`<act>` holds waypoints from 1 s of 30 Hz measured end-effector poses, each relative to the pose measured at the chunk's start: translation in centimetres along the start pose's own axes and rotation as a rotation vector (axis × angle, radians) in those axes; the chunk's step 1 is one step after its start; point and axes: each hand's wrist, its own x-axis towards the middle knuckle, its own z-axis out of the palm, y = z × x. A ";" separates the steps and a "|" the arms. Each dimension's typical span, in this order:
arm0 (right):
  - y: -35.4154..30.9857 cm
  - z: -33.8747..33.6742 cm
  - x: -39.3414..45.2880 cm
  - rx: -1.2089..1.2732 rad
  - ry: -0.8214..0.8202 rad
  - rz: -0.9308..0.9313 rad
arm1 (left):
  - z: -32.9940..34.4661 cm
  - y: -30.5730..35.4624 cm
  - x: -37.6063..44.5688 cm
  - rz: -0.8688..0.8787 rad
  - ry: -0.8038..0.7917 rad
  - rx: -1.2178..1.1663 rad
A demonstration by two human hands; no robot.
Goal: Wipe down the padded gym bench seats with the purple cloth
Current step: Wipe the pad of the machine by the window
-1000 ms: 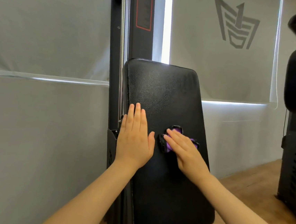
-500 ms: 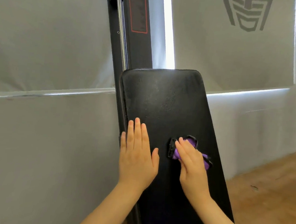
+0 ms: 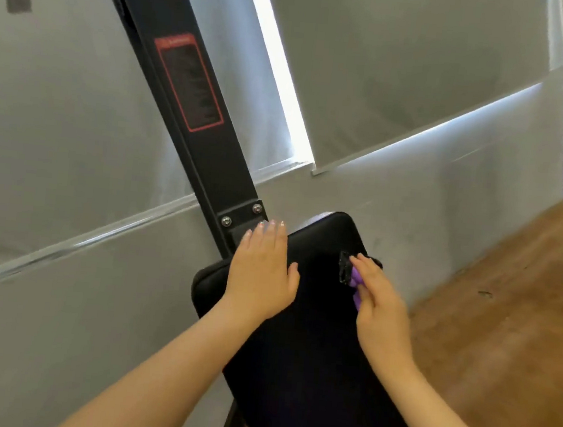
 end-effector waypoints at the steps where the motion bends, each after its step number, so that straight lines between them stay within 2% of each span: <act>1: 0.0 -0.5 0.1 0.013 -0.008 0.050 | -0.2 -0.3 0.1 0.026 -0.015 -0.022; 4: -0.7 -1.4 1.8 0.004 -0.029 0.134 | -1.2 -2.2 1.2 0.159 -0.097 -0.126; 7: -3.5 -1.0 6.4 -0.031 -0.052 0.065 | -1.8 -4.1 1.6 0.293 -0.220 -0.181; 9: -5.4 0.4 9.8 -0.095 -0.095 -0.012 | -1.6 -4.3 1.4 0.300 -0.224 -0.188; 11: -6.7 2.0 12.0 -0.144 -0.254 -0.071 | -1.5 -4.0 1.3 0.291 -0.215 -0.204; 13: -6.7 3.2 12.4 -0.377 -0.461 -0.212 | -1.6 -4.0 1.6 0.284 -0.212 -0.219; 14: -6.0 3.4 12.1 -0.518 -0.490 -0.312 | -1.7 -4.1 1.7 0.282 -0.210 -0.222; 15: -5.1 3.3 11.7 -0.611 -0.460 -0.389 | -1.7 -4.2 1.7 0.282 -0.215 -0.229; 17: -4.1 2.8 10.9 -0.621 -0.340 -0.416 | -1.6 -4.2 1.8 0.276 -0.248 -0.253; 20: -3.4 3.2 10.2 -0.501 -0.181 -0.330 | -1.5 -4.4 1.8 0.267 -0.254 -0.278; 24: -3.9 3.9 10.3 -0.247 0.009 -0.022 | -1.3 -4.6 1.7 0.304 -0.253 -0.303; 26: -4.1 3.4 10.6 -0.243 0.012 0.029 | -1.2 -4.6 1.7 0.306 -0.257 -0.298; 28: -4.4 2.8 11.0 -0.241 -0.063 0.071 | -1.3 -4.6 1.7 0.315 -0.258 -0.301; 30: -4.5 2.3 11.7 -0.155 -0.097 0.187 | -1.3 -4.7 1.7 0.328 -0.244 -0.308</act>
